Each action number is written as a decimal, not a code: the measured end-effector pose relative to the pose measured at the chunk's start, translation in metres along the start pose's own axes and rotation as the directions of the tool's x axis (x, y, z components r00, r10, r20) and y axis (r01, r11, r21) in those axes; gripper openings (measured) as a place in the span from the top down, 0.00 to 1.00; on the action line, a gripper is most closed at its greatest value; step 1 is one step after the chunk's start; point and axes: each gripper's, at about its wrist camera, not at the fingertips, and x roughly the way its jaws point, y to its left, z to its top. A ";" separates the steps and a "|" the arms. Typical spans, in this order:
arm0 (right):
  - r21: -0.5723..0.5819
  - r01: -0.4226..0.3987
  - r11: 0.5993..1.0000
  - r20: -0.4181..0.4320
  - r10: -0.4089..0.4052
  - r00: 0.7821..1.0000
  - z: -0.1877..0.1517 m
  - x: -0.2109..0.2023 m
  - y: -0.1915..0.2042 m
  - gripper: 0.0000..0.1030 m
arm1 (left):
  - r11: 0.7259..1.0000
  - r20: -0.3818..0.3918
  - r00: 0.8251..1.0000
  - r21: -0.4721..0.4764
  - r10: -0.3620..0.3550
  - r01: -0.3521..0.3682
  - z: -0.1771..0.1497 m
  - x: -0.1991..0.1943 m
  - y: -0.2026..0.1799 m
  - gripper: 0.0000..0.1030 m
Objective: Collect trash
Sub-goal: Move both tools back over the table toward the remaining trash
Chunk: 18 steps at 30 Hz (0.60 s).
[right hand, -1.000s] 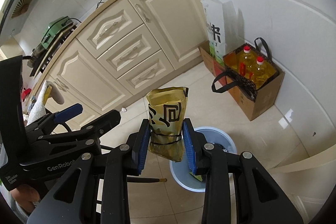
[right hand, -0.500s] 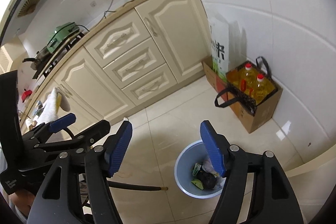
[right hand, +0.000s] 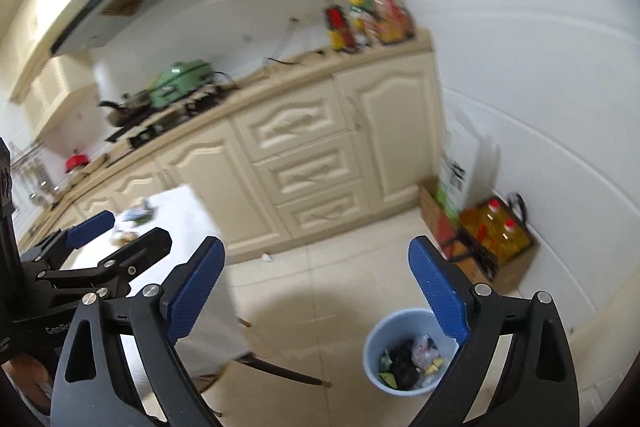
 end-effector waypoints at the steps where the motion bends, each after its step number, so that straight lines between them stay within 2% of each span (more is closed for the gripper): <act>1: -0.020 -0.011 1.000 0.008 0.011 1.000 0.003 -0.003 0.016 0.05 | 1.000 0.014 1.000 -0.005 0.017 -0.017 -0.003 -0.013 0.009 0.01; 6: -0.129 -0.086 0.988 0.025 0.090 0.996 0.015 -0.005 0.094 0.01 | 0.991 0.052 0.991 -0.055 0.123 -0.121 -0.015 -0.068 0.081 0.00; 10: -0.203 -0.145 0.968 -0.003 0.147 0.989 0.023 0.016 0.155 0.00 | 0.975 0.033 0.979 -0.107 0.199 -0.195 -0.027 -0.081 0.140 0.01; 12: -0.226 -0.165 0.960 -0.028 0.163 0.986 0.025 0.032 0.179 0.00 | 0.965 0.006 0.972 -0.124 0.235 -0.232 -0.033 -0.079 0.167 0.01; 16: -0.258 -0.191 0.947 -0.091 0.173 0.981 0.022 0.072 0.216 0.00 | 0.942 -0.085 0.963 -0.200 0.256 -0.269 -0.042 -0.062 0.233 0.01; 18: -0.268 -0.207 0.941 -0.126 0.179 0.976 0.019 0.094 0.232 0.00 | 0.921 -0.134 0.949 -0.236 0.285 -0.310 -0.049 -0.055 0.268 0.01</act>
